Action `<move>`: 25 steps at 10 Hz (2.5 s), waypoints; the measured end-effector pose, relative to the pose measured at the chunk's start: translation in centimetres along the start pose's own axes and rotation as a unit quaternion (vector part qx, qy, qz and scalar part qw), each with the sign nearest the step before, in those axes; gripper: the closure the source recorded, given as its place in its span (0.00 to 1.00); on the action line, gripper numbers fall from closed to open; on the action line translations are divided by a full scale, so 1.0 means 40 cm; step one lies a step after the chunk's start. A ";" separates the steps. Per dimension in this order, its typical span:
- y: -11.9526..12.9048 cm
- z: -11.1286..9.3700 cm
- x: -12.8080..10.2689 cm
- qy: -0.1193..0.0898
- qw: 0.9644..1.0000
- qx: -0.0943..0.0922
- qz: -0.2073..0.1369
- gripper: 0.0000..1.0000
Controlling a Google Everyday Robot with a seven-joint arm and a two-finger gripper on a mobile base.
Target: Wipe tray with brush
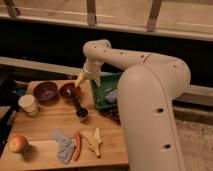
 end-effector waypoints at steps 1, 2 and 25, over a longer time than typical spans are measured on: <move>0.023 0.012 -0.009 -0.001 1.000 0.000 -0.009 0.20; 0.052 0.030 -0.019 -0.001 1.000 0.001 -0.023 0.20; 0.169 0.304 0.098 0.149 0.984 -0.006 -0.097 0.20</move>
